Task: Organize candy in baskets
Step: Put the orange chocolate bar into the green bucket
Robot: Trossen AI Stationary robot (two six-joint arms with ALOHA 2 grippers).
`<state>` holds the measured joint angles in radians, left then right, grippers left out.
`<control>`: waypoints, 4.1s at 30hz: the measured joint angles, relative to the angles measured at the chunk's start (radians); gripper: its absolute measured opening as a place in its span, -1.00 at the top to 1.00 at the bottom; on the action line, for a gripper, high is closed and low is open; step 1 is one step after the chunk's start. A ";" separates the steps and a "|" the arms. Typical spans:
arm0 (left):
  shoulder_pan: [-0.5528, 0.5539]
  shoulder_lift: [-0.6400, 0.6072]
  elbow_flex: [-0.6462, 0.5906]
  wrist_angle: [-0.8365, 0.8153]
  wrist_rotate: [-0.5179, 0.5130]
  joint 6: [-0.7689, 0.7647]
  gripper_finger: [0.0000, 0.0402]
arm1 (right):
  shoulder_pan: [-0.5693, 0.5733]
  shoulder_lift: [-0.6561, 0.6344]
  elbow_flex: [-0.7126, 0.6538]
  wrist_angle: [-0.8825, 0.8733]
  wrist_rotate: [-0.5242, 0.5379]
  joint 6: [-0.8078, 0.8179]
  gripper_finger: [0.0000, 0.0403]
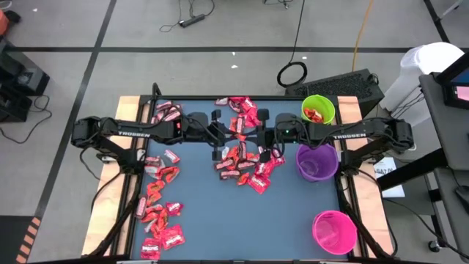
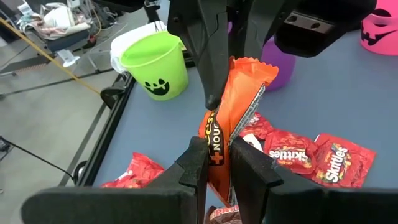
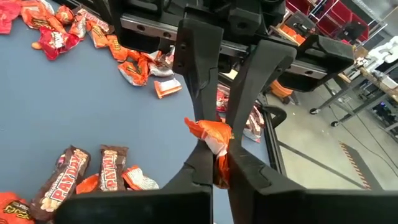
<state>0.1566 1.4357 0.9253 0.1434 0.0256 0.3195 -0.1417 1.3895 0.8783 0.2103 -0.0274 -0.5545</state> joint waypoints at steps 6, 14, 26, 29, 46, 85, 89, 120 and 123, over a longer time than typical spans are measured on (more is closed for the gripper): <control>0.000 0.000 0.000 0.002 -0.003 -0.026 0.54 | 0.000 0.000 0.000 0.003 0.016 0.017 0.91; 0.000 0.000 0.003 -0.082 -0.098 0.001 0.15 | 0.000 -0.051 0.003 -0.054 0.159 0.064 0.92; 0.013 0.001 0.002 -0.194 -0.191 -0.026 0.12 | -0.038 -0.260 0.016 -0.441 0.583 0.239 0.92; 0.013 0.002 0.002 -0.192 -0.191 -0.026 0.12 | -0.076 -0.312 0.016 -0.549 0.645 0.272 0.92; 0.013 0.002 0.002 -0.187 -0.186 -0.027 0.12 | -0.514 -0.362 0.016 -0.959 0.456 0.463 0.92; 0.216 0.100 0.001 -0.194 -0.273 -0.026 0.12 | -0.658 -0.389 0.098 -0.931 0.361 0.515 0.09; 0.302 0.185 0.021 -0.179 -0.269 -0.018 0.12 | -0.644 -0.401 0.098 -0.905 0.361 0.510 0.09; 0.577 0.606 0.369 -0.345 -0.069 0.114 0.13 | -0.634 -0.401 0.097 -0.885 0.361 0.487 0.09; 0.576 0.607 0.369 -0.368 -0.024 0.126 0.13 | -0.634 -0.401 0.097 -0.885 0.361 0.487 0.09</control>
<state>0.7326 2.0430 1.2938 -0.2241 0.0016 0.4451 -0.7761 0.9886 0.9752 -0.6743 0.3332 -0.0677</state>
